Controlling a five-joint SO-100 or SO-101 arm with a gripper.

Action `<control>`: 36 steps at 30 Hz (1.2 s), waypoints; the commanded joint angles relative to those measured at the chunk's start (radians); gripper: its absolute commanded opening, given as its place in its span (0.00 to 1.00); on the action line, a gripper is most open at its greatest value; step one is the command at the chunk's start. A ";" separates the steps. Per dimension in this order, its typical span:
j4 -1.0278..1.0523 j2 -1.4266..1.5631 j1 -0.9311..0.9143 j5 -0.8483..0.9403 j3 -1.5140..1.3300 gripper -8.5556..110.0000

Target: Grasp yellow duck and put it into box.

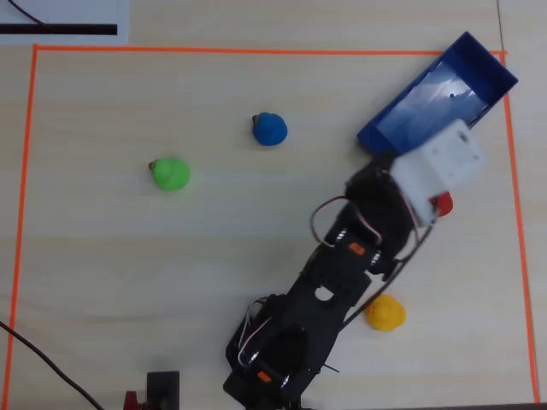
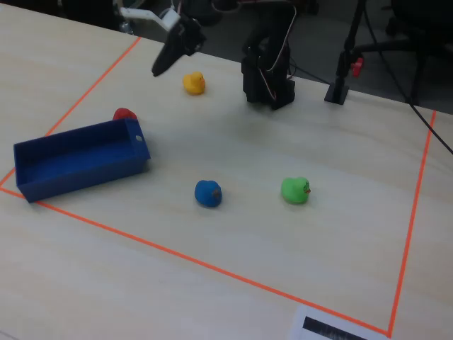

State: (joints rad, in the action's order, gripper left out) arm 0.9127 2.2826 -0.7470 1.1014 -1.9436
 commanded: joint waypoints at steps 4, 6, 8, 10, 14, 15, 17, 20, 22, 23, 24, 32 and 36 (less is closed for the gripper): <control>0.244 -0.061 -0.611 0.034 0.101 0.24; 0.374 -0.054 -0.706 0.086 0.104 0.27; 0.497 -0.037 -0.764 0.166 0.104 0.29; 0.578 -0.015 -0.796 0.196 0.098 0.33; 0.699 -0.002 -0.804 0.213 0.095 0.36; 0.712 -0.008 -0.802 0.212 0.087 0.37; 0.721 -0.034 -0.805 0.204 0.061 0.38; 0.696 -0.095 -0.839 0.209 0.020 0.40; 0.663 -0.135 -0.871 0.225 0.000 0.42; 0.643 -0.152 -0.890 0.242 -0.012 0.43; 0.618 -0.164 -0.908 0.265 -0.026 0.44; 0.310 -0.170 -1.020 0.434 -0.299 0.48; 0.244 -0.190 -1.031 0.468 -0.365 0.49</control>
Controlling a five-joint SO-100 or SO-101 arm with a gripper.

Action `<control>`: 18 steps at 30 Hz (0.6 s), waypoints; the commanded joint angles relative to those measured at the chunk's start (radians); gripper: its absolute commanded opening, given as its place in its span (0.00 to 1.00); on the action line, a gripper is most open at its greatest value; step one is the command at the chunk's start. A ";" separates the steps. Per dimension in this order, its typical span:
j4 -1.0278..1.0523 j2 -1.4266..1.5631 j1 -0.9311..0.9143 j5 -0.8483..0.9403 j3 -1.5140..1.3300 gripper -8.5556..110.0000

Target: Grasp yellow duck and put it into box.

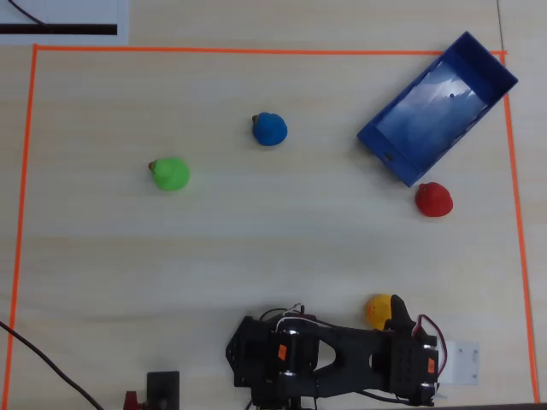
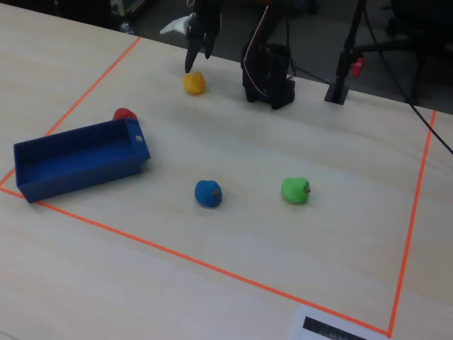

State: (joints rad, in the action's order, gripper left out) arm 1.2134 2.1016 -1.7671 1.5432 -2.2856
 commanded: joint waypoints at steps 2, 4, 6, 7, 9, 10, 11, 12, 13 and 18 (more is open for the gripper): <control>-0.060 -0.021 -0.003 0.026 -0.032 0.49; -0.060 -0.035 0.011 0.017 -0.034 0.49; -0.060 -0.048 0.029 0.009 -0.031 0.49; -0.063 -0.052 0.038 0.003 -0.029 0.49; -0.072 -0.064 0.055 -0.011 -0.026 0.50; -0.075 -0.071 0.063 -0.014 -0.025 0.50; -0.080 -0.077 0.069 -0.015 -0.025 0.50; -0.086 -0.083 0.075 -0.020 -0.023 0.50; -0.092 -0.091 0.081 -0.023 -0.021 0.50; -0.124 -0.137 0.092 -0.026 -0.011 0.50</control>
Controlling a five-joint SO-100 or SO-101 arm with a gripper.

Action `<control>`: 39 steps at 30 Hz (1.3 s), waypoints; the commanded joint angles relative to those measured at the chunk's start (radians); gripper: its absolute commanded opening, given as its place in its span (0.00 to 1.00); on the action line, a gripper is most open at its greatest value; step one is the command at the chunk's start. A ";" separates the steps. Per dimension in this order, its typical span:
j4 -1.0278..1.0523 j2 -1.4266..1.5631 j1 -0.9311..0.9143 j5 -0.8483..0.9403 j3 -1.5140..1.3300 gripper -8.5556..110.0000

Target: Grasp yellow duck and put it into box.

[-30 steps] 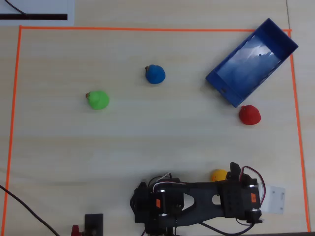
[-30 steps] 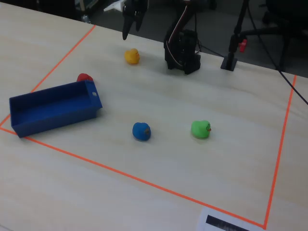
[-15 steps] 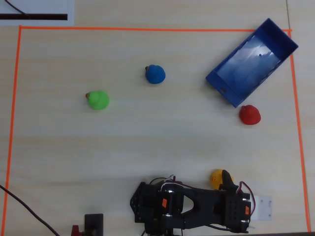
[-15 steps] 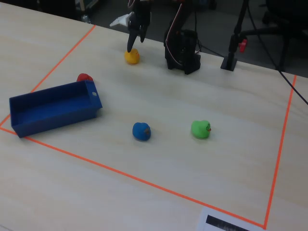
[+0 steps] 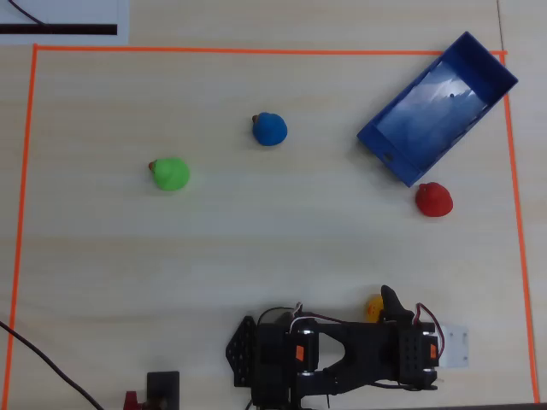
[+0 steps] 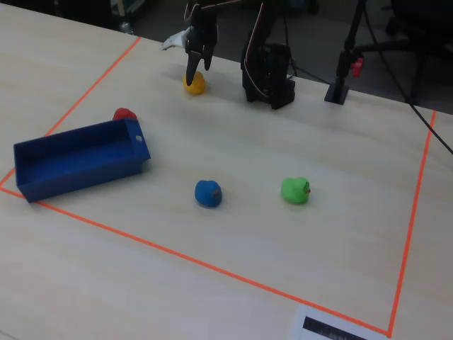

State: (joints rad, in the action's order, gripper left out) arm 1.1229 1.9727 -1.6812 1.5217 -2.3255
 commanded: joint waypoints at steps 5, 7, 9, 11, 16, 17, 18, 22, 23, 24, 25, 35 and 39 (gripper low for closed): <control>-0.094 -0.052 0.012 -0.006 0.003 0.49; -0.121 -0.071 0.021 0.005 -0.014 0.45; -0.123 -0.089 0.040 0.061 -0.021 0.32; -0.146 -0.103 0.055 0.057 -0.025 0.22; -0.218 -0.118 0.051 0.066 -0.040 0.07; -0.219 -0.120 0.048 0.066 -0.032 0.07; -0.219 -0.121 0.048 0.066 -0.026 0.07; -0.195 -0.115 0.040 0.034 0.020 0.07; -0.178 -0.107 0.040 0.005 0.041 0.07; -0.158 -0.098 0.043 -0.038 0.067 0.07; -0.135 -0.084 0.052 -0.087 0.097 0.07; 0.038 0.035 0.446 -0.549 0.620 0.07; 0.031 -0.037 0.692 -0.609 0.839 0.07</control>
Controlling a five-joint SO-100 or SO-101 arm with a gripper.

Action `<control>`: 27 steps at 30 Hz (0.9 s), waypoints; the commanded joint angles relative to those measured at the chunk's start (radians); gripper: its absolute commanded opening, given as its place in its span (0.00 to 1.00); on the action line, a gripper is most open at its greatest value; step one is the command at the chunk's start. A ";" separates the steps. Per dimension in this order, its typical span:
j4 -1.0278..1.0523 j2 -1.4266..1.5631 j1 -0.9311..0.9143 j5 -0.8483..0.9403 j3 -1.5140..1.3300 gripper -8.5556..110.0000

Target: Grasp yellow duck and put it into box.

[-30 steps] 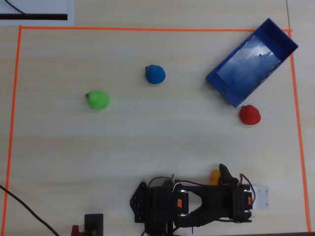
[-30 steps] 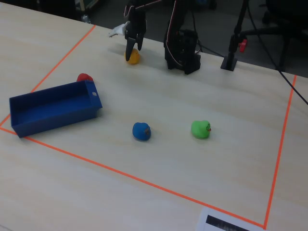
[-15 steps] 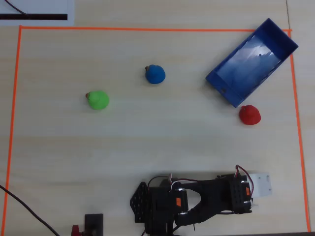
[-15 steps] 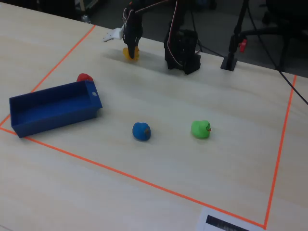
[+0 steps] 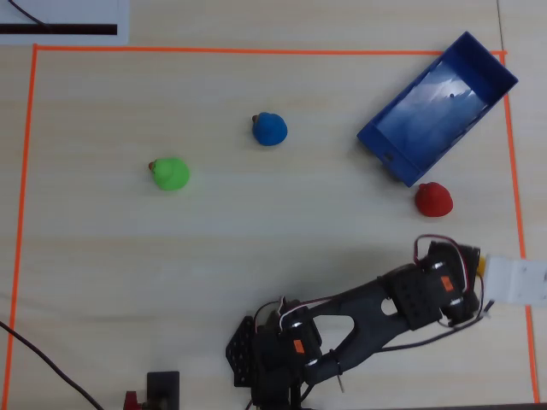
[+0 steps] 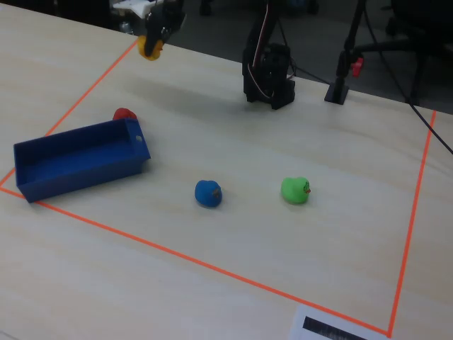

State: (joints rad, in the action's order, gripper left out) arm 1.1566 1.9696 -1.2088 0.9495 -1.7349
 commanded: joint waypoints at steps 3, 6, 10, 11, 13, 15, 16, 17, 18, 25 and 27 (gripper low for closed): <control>-0.017 -0.127 0.360 -0.040 0.399 0.07; -0.023 -0.244 0.462 -0.008 0.514 0.07; -0.080 -0.434 0.543 0.048 0.630 0.07; -0.080 -0.486 0.555 0.058 0.675 0.07; -0.075 -0.586 0.572 0.064 0.770 0.07; -0.072 -0.683 0.580 0.075 0.856 0.07; -0.074 -0.733 0.581 0.080 0.893 0.07; -0.080 -0.782 0.581 0.086 0.930 0.07; -0.087 -0.831 0.577 0.092 0.968 0.07; -0.235 -1.068 0.529 0.163 1.051 0.07; -0.270 -1.121 0.520 0.176 1.075 0.07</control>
State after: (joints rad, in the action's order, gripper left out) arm 0.9587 0.8774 -0.6550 1.0983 -0.7440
